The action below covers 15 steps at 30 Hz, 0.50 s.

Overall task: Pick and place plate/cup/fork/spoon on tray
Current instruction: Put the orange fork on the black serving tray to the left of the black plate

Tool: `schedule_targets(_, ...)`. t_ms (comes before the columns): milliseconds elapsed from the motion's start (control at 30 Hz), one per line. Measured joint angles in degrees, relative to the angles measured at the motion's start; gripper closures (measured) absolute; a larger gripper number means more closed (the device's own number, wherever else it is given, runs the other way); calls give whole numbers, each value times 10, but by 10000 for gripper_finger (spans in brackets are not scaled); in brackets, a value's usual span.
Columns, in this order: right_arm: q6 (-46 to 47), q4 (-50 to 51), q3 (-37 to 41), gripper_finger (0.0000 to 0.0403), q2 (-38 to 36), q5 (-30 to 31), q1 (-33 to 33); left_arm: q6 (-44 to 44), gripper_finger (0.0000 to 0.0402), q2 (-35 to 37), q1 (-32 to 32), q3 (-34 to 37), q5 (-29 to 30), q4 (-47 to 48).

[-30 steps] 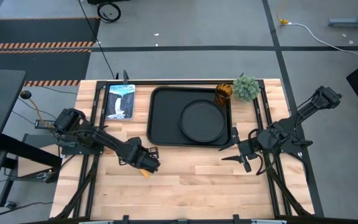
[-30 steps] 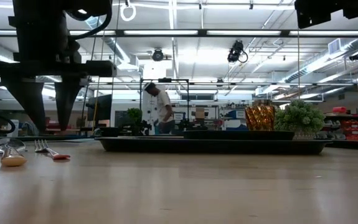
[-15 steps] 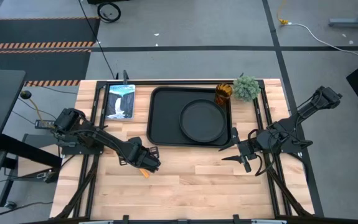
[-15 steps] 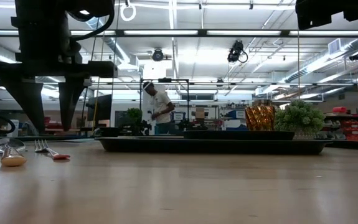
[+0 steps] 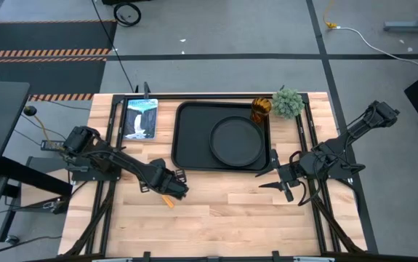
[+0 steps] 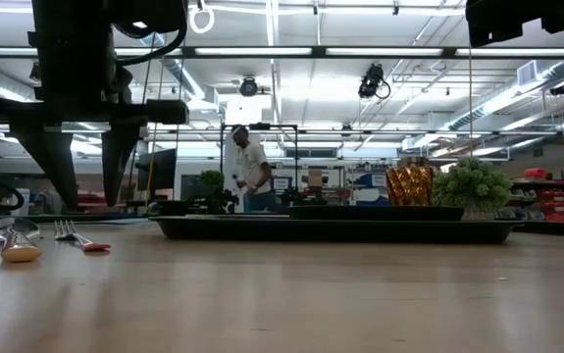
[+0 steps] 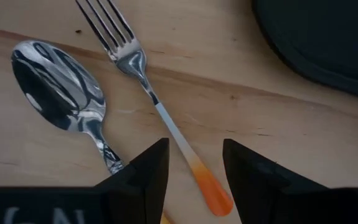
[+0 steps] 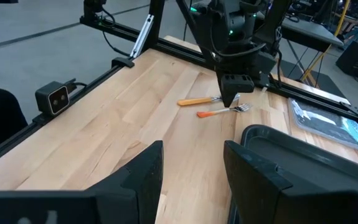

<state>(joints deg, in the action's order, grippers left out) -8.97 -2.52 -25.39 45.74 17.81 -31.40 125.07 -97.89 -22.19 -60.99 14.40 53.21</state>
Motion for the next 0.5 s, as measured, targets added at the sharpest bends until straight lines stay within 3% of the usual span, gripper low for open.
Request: schedule_targets(500, 3, -3, 0, 227, 0, -20, 0, -39, 241, -9, 34, 34, -53, -23)
